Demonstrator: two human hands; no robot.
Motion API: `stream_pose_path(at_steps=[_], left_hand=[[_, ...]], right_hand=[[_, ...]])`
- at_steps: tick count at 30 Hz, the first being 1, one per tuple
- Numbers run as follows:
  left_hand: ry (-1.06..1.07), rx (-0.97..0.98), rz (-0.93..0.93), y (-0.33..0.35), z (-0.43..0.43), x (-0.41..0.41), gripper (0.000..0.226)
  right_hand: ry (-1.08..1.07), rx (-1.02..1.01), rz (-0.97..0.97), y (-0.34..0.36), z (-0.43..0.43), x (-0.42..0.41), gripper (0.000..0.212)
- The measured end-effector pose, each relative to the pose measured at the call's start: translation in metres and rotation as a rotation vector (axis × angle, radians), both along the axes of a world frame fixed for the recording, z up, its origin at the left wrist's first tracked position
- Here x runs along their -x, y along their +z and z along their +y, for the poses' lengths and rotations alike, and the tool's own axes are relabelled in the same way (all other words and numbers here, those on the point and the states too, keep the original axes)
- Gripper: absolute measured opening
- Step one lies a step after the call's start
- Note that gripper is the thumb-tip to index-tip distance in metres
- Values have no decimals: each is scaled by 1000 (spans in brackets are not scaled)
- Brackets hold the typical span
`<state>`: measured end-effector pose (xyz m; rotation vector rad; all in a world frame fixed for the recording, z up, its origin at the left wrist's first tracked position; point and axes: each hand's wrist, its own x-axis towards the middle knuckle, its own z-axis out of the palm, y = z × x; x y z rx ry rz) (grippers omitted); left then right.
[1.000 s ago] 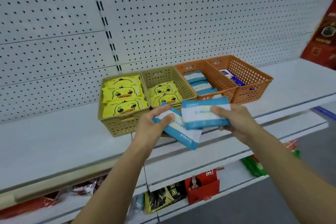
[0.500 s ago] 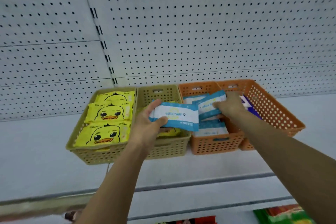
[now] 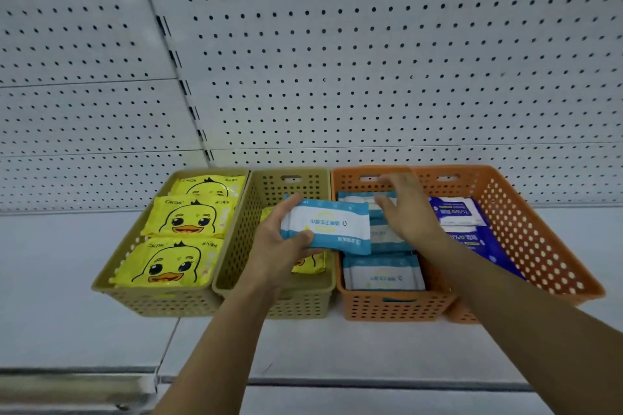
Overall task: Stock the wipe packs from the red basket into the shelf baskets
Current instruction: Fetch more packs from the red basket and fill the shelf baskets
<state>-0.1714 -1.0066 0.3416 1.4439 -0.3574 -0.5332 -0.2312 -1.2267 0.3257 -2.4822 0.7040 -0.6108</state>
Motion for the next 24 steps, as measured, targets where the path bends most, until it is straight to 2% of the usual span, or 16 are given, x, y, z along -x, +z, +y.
stream_pose_path(at_steps=[1,3,5,6,10,13,15,18,21,24], left_hand=[[-8,-1,-18,1,-4,2,54],[-34,8,-45,4,-14,8,54],[-63,-2,-92,4,-22,15,56],[-73,-29,-143,1,-25,18,58],[-119,-226,-400,-12,-26,32,66],[-179,-482,-656,-18,-22,37,71],[-250,-587,-720,-17,-18,39,74],[-349,-660,-766,-20,-11,39,77],[-391,-693,-816,-26,-3,35,73],[-378,-716,-896,-33,1,32,69]], right_hand=[[63,-197,-97,12,3,1,27],[271,-486,-53,35,12,7,30],[437,-493,107,45,16,15,24],[448,-477,142,42,13,18,23],[324,-500,163,24,-11,33,24],[274,-315,326,9,-22,41,27],[303,-251,411,4,-18,40,20],[318,-166,530,0,-1,36,24],[246,69,629,-9,12,36,31],[181,287,616,-15,20,39,35]])
